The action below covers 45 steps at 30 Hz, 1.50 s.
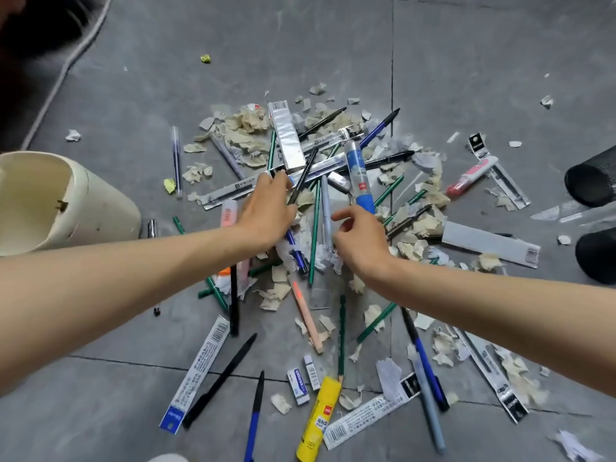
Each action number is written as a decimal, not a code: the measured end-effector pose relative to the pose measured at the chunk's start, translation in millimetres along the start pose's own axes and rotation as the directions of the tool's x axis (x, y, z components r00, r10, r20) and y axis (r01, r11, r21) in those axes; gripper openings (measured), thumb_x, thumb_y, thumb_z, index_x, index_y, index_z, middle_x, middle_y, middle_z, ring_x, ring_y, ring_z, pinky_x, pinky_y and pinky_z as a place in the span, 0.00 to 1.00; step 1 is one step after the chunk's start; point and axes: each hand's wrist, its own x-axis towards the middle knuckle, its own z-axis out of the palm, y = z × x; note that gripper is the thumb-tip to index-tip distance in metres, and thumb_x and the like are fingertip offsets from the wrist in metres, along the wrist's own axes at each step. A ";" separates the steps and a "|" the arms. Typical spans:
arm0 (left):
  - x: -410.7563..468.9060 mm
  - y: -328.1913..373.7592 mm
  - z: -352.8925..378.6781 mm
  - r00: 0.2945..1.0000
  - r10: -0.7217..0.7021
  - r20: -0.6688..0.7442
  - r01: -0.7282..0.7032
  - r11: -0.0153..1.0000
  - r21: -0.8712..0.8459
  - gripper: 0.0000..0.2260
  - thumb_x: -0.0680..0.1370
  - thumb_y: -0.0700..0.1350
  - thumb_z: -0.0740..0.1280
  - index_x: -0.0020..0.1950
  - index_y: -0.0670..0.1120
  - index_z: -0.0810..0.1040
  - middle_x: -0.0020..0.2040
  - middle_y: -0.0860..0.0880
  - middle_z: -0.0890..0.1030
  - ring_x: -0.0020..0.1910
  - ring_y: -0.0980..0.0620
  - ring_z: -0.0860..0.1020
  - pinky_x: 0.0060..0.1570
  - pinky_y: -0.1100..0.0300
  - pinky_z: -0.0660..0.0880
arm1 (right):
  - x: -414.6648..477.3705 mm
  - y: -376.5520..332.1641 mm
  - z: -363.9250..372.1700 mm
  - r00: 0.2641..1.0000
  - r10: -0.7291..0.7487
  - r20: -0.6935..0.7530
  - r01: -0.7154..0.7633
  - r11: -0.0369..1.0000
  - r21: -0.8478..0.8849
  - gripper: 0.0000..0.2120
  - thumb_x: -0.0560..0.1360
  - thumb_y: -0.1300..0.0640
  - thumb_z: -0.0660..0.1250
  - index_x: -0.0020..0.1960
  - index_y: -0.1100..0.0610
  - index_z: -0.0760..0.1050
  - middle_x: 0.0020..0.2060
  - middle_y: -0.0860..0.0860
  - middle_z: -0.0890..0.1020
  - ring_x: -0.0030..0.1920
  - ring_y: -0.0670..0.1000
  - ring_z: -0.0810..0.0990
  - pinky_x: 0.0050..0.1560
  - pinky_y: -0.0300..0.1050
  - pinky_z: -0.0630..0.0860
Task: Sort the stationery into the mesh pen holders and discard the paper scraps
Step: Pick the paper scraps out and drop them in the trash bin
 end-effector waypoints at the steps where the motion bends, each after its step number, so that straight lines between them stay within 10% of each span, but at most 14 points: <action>1: -7.7 0.4 2.6 1.000 0.015 -0.015 -0.015 1.000 -0.011 0.14 0.78 0.44 0.65 0.62 0.46 0.69 0.55 0.49 0.67 0.47 0.51 0.70 0.47 0.58 0.66 | -2.6 3.4 -2.2 0.998 -0.064 -0.026 0.062 0.995 -0.077 0.17 0.73 0.70 0.60 0.57 0.56 0.72 0.41 0.52 0.75 0.32 0.46 0.73 0.29 0.37 0.74; 9: -30.9 3.9 16.0 0.998 0.058 0.036 -0.058 0.998 0.021 0.06 0.78 0.41 0.64 0.55 0.45 0.75 0.52 0.47 0.76 0.50 0.47 0.76 0.51 0.53 0.73 | -8.7 41.3 -51.7 0.981 -0.195 -0.003 0.185 0.936 -0.298 0.17 0.70 0.69 0.61 0.53 0.52 0.74 0.50 0.52 0.73 0.44 0.48 0.74 0.40 0.39 0.69; 17: -13.1 46.5 -4.5 0.874 0.188 0.448 -0.359 0.871 0.335 0.18 0.76 0.39 0.62 0.66 0.46 0.67 0.59 0.45 0.68 0.51 0.46 0.73 0.51 0.52 0.73 | -27.9 62.4 -85.9 0.985 -0.166 0.047 0.159 0.771 -0.616 0.25 0.71 0.50 0.68 0.65 0.54 0.65 0.60 0.54 0.69 0.57 0.54 0.70 0.56 0.48 0.69; 27: -90.7 65.6 101.8 0.946 0.208 0.250 -0.244 0.962 0.122 0.14 0.74 0.38 0.63 0.59 0.43 0.67 0.58 0.44 0.63 0.57 0.42 0.67 0.50 0.52 0.71 | -20.2 81.0 -72.3 0.990 -0.126 0.068 0.139 0.728 -0.671 0.42 0.68 0.43 0.72 0.73 0.57 0.55 0.68 0.58 0.60 0.67 0.59 0.62 0.66 0.54 0.63; 35: -71.0 63.9 90.5 0.947 0.321 -0.016 -0.320 0.946 0.047 0.08 0.79 0.42 0.58 0.57 0.46 0.69 0.51 0.48 0.69 0.42 0.49 0.72 0.37 0.55 0.70 | -20.9 82.7 -70.7 0.961 -0.207 0.182 0.271 0.831 -0.486 0.28 0.70 0.52 0.70 0.66 0.57 0.66 0.60 0.53 0.65 0.57 0.53 0.71 0.59 0.51 0.73; 41: -43.5 71.3 92.5 0.934 0.358 -0.016 -0.350 0.921 0.172 0.08 0.79 0.49 0.62 0.48 0.47 0.64 0.46 0.49 0.69 0.39 0.51 0.68 0.35 0.57 0.65 | -18.2 82.9 -93.4 0.948 -0.316 -0.047 0.267 0.863 -0.428 0.17 0.72 0.63 0.61 0.60 0.55 0.74 0.56 0.50 0.79 0.56 0.50 0.77 0.56 0.51 0.75; 45: -37.1 83.7 96.6 0.943 0.334 0.009 -0.324 0.908 0.266 0.04 0.78 0.43 0.63 0.51 0.44 0.69 0.50 0.46 0.71 0.39 0.49 0.67 0.35 0.56 0.63 | 7.9 89.8 -115.4 0.935 -0.355 -0.004 0.250 0.665 -0.704 0.12 0.75 0.64 0.59 0.56 0.56 0.75 0.53 0.52 0.78 0.55 0.54 0.74 0.47 0.50 0.73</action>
